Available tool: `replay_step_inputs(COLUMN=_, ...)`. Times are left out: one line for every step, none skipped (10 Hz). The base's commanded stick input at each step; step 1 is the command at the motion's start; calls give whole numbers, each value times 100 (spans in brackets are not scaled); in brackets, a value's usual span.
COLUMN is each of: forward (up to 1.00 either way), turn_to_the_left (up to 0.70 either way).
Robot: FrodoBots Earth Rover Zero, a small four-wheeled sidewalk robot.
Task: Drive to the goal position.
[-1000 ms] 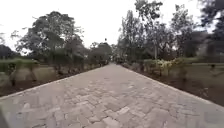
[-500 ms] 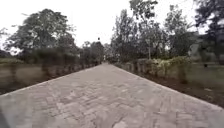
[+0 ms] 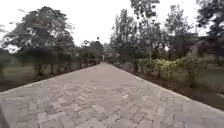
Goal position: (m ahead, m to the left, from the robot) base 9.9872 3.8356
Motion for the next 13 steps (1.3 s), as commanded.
replay_step_inputs(forward=70, turn_to_the_left=0)
replay_step_inputs(forward=70, turn_to_the_left=0)
replay_step_inputs(forward=70, turn_to_the_left=0)
replay_step_inputs(forward=70, turn_to_the_left=0)
replay_step_inputs(forward=70, turn_to_the_left=0)
replay_step_inputs(forward=70, turn_to_the_left=0)
replay_step_inputs(forward=70, turn_to_the_left=0)
replay_step_inputs(forward=70, turn_to_the_left=0)
replay_step_inputs(forward=70, turn_to_the_left=0)
replay_step_inputs(forward=70, turn_to_the_left=0)
replay_step_inputs(forward=70, turn_to_the_left=0)
replay_step_inputs(forward=70, turn_to_the_left=0)
replay_step_inputs(forward=70, turn_to_the_left=0)
